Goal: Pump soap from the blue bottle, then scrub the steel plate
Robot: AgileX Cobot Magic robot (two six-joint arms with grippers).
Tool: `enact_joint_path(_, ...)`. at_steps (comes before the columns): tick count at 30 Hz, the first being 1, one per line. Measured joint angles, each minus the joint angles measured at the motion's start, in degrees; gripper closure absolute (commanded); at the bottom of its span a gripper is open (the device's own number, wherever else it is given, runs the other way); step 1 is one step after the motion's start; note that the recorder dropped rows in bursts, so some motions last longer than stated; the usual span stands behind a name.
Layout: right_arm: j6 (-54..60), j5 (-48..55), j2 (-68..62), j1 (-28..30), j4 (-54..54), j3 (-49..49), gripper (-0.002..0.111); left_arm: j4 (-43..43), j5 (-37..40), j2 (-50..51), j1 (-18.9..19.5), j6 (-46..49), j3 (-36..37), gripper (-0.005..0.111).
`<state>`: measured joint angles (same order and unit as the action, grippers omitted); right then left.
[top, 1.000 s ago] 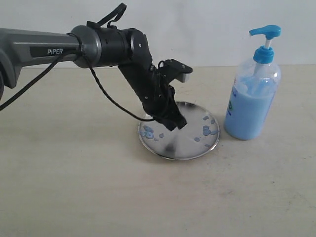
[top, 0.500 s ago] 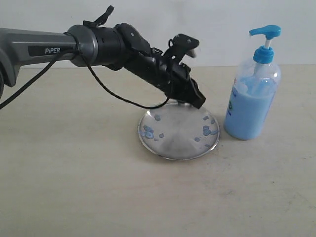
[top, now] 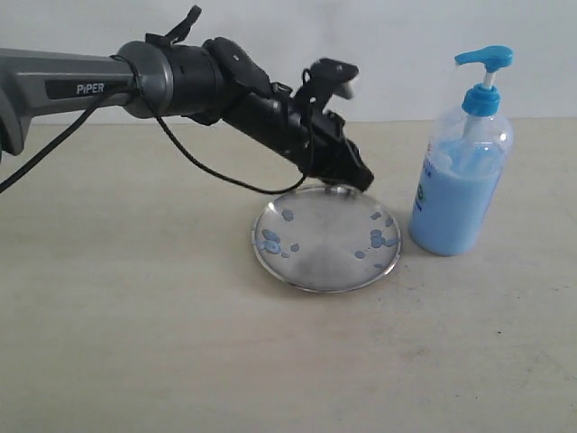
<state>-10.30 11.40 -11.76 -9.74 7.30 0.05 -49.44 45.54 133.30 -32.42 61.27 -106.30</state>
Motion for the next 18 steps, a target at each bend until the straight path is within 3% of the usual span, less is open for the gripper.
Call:
enact_joint_path(3, 0.00, 0.00, 0.00, 0.00, 0.00, 0.00, 0.107, 12.98, 14.53, -0.43, 0.11, -1.31, 0.12, 0.102)
enact_joint_path(5, 0.00, 0.00, 0.00, 0.00, 0.00, 0.00, 0.107, 20.46, 15.44, -1.32, 0.67, -6.42, 0.13, 0.102)
enact_joint_path(7, 0.00, 0.00, 0.00, 0.00, 0.00, 0.00, 0.107, 23.71, 6.65, -2.08, 1.70, -15.25, 0.13, 0.102)
enact_joint_path(9, 0.00, 0.00, 0.00, 0.00, 0.00, 0.00, 0.107, 19.56, -5.21, -2.50, 2.13, -21.73, 0.13, 0.102)
enact_joint_path(12, 0.00, 0.00, 0.00, 0.00, 0.00, 0.00, 0.107, 12.23, -10.70, -1.48, 1.32, -17.61, -0.33, 0.102)
enact_joint_path(15, 0.00, 0.00, 0.00, 0.00, 0.00, 0.00, 0.107, 19.39, 0.87, -0.07, 0.05, -12.61, -0.32, 0.102)
enact_joint_path(18, 0.00, 0.00, 0.00, 0.00, 0.00, 0.00, 0.107, 35.68, 9.07, 0.53, -0.16, -20.10, 0.06, 0.102)
